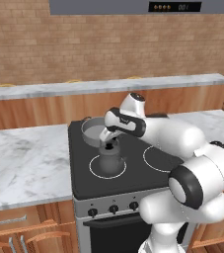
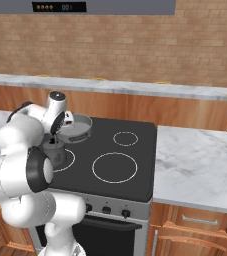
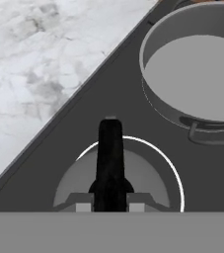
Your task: Pick the kettle from the counter and place it on a stove burner. Then turn the burner on.
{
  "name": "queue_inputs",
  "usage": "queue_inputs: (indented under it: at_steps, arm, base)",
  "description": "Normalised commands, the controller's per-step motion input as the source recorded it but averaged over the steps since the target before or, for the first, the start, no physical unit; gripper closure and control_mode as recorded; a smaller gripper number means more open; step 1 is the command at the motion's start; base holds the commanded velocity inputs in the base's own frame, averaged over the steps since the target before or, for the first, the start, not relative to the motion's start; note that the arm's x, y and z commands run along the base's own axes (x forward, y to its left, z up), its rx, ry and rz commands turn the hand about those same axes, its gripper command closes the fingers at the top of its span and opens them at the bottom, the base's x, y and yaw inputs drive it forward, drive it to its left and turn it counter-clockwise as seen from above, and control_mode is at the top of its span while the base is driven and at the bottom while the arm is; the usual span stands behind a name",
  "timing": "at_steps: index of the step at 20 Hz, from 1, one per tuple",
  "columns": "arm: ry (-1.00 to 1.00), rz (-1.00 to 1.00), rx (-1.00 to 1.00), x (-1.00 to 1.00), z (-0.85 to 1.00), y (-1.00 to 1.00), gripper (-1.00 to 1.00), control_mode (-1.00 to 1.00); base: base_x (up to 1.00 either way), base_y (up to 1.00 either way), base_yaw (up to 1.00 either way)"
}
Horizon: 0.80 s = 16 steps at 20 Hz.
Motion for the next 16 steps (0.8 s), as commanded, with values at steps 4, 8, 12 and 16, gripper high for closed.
queue_inputs:
  at_steps: [4,8,12,16]
  arm:
    - [0.00,0.00,0.00,0.17,-0.12,0.02,1.00,-1.00]
    - [0.00,0.00,0.00,0.01,-0.12,0.00,-1.00,-1.00]
    - [0.00,0.00,0.00,0.00,-0.08,0.00,-1.00,-1.00]
    - [0.00,0.00,0.00,0.00,-0.02,0.00,-1.00,-1.00]
  base:
    - [0.00,0.00,0.00]
    - [0.00,0.00,0.00]
    - [0.00,0.00,0.00]
    - [0.00,0.00,0.00]
